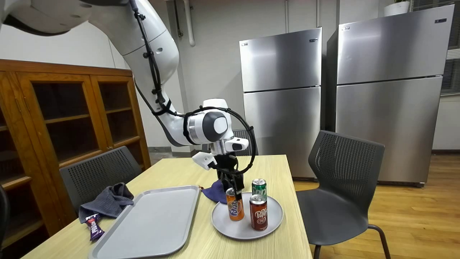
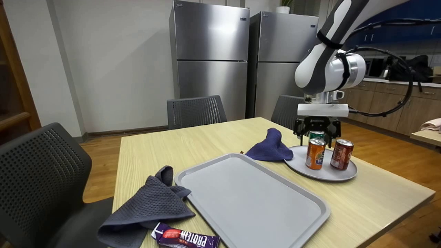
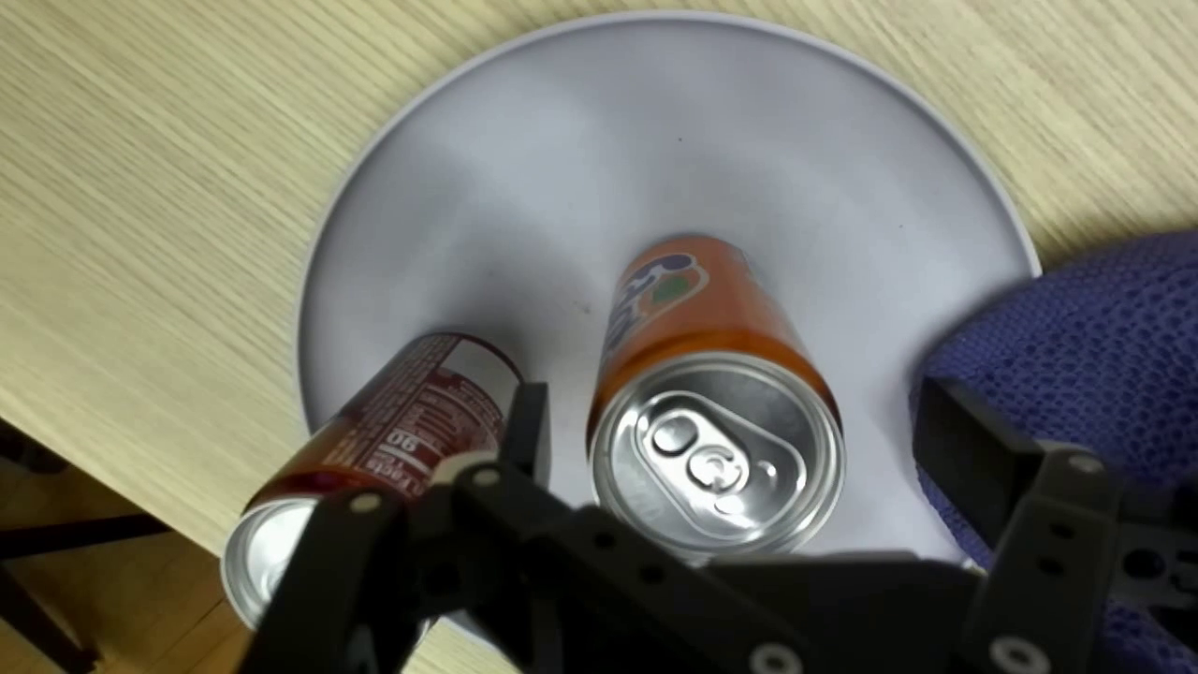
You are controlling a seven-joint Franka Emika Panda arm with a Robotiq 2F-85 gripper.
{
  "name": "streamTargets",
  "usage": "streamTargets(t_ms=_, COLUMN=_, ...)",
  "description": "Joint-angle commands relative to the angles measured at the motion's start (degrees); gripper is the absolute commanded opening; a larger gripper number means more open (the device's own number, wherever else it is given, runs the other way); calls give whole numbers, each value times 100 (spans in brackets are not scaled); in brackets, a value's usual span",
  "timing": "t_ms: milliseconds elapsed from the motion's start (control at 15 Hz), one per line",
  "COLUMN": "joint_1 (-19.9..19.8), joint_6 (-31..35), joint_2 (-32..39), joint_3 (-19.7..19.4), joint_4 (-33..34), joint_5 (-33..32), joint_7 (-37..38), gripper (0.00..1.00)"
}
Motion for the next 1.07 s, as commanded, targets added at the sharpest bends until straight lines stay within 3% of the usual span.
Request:
streamTargets(t_ms=0, joint_1=9, joint_6=-15, joint_2=5, joint_3=-11, joint_4=14, joint_5=12, joint_7=-12, gripper=100)
streamTargets(t_ms=867, joint_1=-67, joint_6=226, joint_2=-120, joint_3=71, joint_4=-178, joint_5=125, joint_7=-164, gripper=99)
streamTargets(t_ms=933, joint_1=-65, joint_6=273, joint_2=-128, joint_3=63, joint_4=-193, joint_5=116, joint_7=-171, gripper=75)
streamTargets(t_ms=1000, joint_1=-57, joint_6=314, joint_2=-132, joint_3=49, joint_4=-203, joint_5=99, joint_7=-170, gripper=75)
